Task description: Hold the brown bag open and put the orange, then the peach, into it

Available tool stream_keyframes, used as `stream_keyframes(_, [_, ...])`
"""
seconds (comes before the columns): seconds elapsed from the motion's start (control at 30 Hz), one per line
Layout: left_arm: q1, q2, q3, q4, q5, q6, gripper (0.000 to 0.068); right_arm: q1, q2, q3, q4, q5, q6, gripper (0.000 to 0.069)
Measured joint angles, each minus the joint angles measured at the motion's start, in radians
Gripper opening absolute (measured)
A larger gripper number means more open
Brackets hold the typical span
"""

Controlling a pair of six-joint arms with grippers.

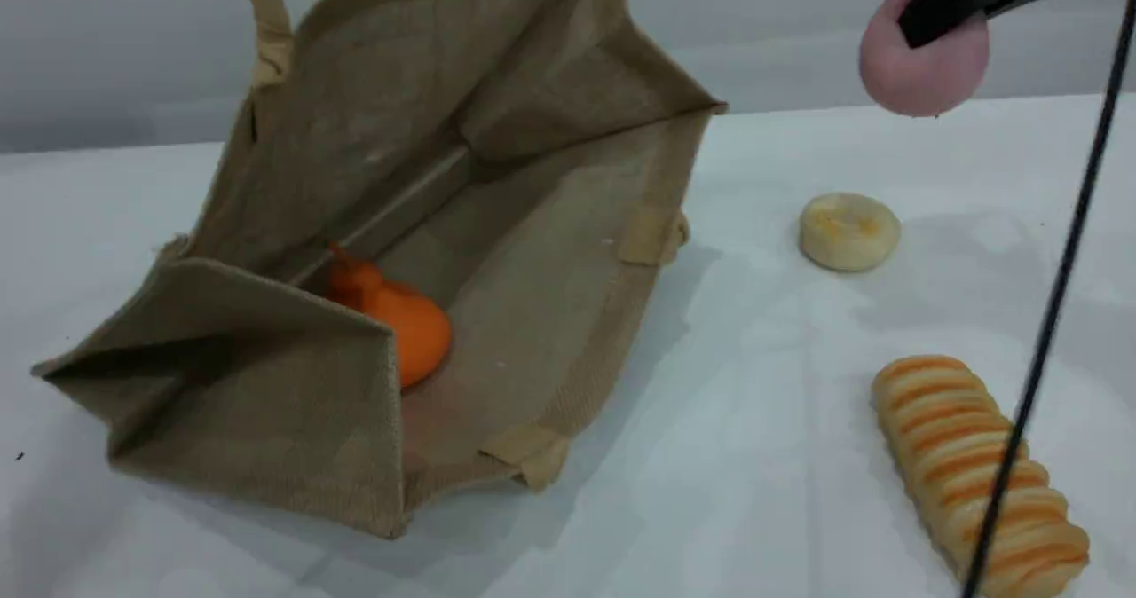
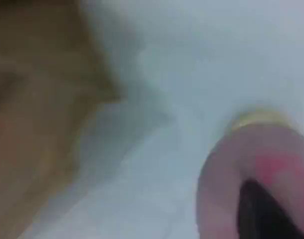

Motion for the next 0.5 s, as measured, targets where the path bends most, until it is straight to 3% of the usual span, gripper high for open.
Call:
stream_keyframes(0.27, [0.0, 0.0, 0.0, 0.004, 0.0, 0.009, 0.0081, 0.122, -0.019, -0.001, 0.185, 0.164, -0.034, 0.0027])
stream_keyframes(0.5, [0.0, 0.0, 0.0, 0.006, 0.0, 0.026, 0.0081, 0.323, -0.016, 0.0, 0.197, 0.09, -0.034, 0.0027])
